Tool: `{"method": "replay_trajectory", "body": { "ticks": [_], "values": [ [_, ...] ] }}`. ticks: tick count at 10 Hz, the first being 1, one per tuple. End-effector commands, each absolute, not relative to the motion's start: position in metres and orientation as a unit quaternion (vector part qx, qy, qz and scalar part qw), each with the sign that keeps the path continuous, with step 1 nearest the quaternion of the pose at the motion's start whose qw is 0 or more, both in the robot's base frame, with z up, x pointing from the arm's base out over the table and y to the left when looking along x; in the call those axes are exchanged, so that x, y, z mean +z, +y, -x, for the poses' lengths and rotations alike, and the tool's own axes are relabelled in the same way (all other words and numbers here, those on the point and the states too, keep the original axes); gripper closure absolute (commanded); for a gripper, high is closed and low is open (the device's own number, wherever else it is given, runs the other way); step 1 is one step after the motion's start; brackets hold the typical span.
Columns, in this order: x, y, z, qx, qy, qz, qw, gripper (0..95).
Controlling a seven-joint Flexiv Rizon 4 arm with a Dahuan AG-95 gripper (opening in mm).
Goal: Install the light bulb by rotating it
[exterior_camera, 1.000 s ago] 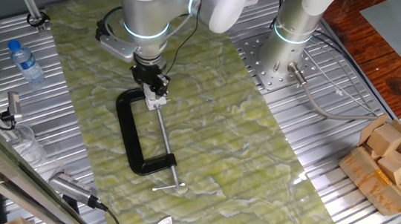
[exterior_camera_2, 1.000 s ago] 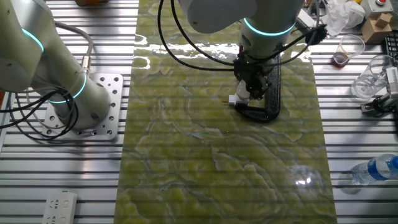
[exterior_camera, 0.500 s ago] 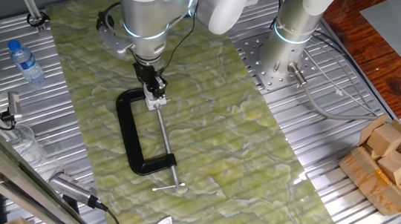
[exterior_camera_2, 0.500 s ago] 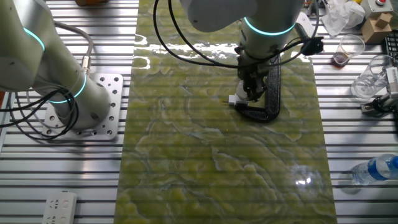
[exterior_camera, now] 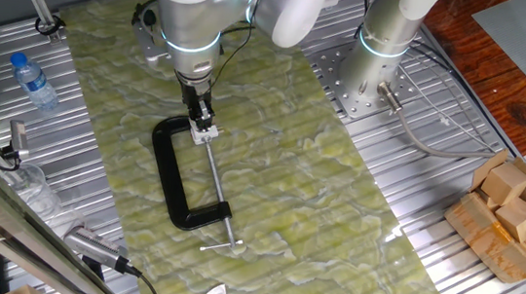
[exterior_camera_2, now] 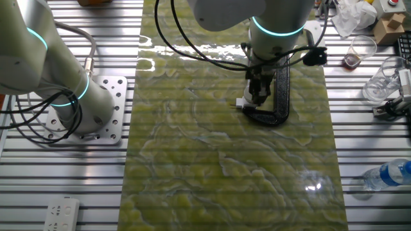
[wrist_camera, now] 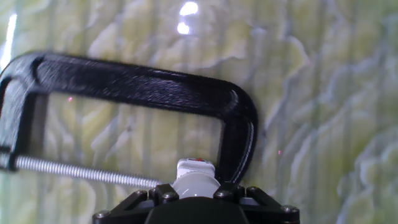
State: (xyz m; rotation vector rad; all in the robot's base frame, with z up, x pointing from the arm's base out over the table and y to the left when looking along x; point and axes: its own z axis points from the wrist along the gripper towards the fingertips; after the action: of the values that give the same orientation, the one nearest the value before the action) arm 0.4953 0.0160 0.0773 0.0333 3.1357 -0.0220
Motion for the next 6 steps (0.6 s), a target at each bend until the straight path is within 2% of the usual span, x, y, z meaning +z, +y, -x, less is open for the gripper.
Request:
{"method": "replay_trajectory", "body": {
  "ticks": [1, 6],
  "values": [
    [0.0767, 0.0168, -0.4950, -0.006, 0.997, -0.080, 0.003, 95.0],
    [0.0772, 0.0168, -0.4950, -0.018, 0.998, -0.056, -0.001, 95.0]
  ]
}}
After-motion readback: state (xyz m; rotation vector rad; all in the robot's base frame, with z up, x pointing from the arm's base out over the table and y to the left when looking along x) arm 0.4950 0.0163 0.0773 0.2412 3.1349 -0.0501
